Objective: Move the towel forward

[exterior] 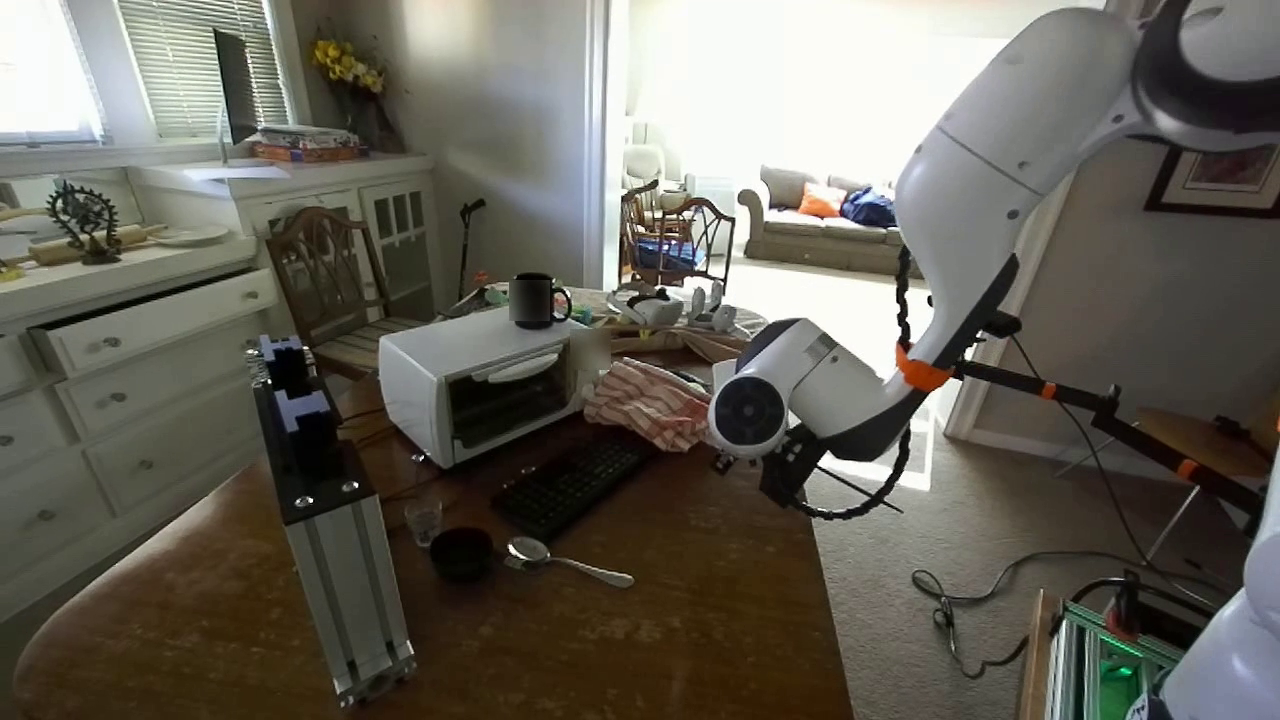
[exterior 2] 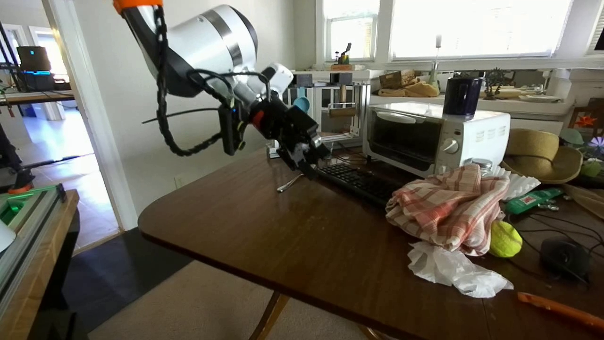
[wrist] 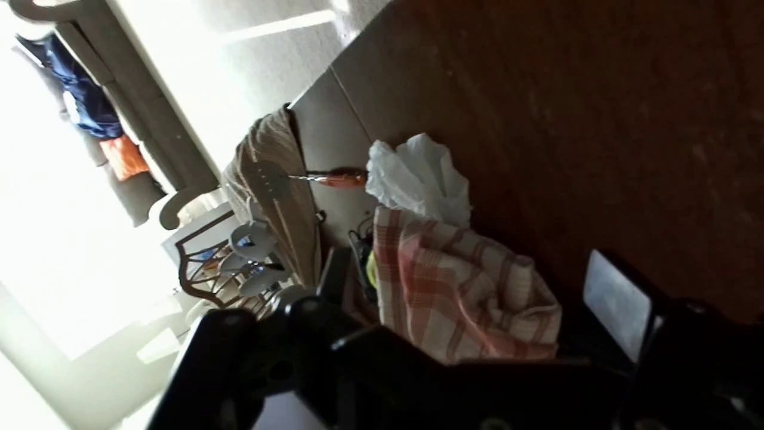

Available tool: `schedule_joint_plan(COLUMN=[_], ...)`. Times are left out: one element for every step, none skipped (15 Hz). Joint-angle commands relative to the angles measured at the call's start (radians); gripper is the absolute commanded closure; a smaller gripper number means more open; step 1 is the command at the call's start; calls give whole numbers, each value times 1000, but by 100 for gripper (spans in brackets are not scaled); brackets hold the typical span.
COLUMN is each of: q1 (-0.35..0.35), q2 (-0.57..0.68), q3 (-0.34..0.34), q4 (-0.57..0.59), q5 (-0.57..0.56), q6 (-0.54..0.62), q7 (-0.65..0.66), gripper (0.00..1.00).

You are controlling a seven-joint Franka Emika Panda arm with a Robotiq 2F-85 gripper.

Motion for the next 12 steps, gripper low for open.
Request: schedule_joint_plan(q1=[138, 154, 169, 187, 197, 208, 209, 214, 217, 219, 221, 222], q2=[166, 200, 229, 258, 281, 304, 225, 248, 266, 277, 284, 287], q3=[-178, -204, -227, -245, -258, -267, -268, -274, -276, -277, -278, -278], q4=[184, 237, 284, 334, 371, 407, 315, 349, 371, 383, 389, 391], q5=[-84, -102, -125, -167, -196, -200, -140, -152, -159, -160, -161, -161], q6=[166, 214, 248, 260, 269, 254, 243, 242, 241, 241, 240, 240], q7=[18, 14, 11, 13, 13, 7, 3, 1, 0, 0, 0, -1], gripper=[0, 0, 0, 0, 0, 0, 0, 0, 0, 0, 0, 0])
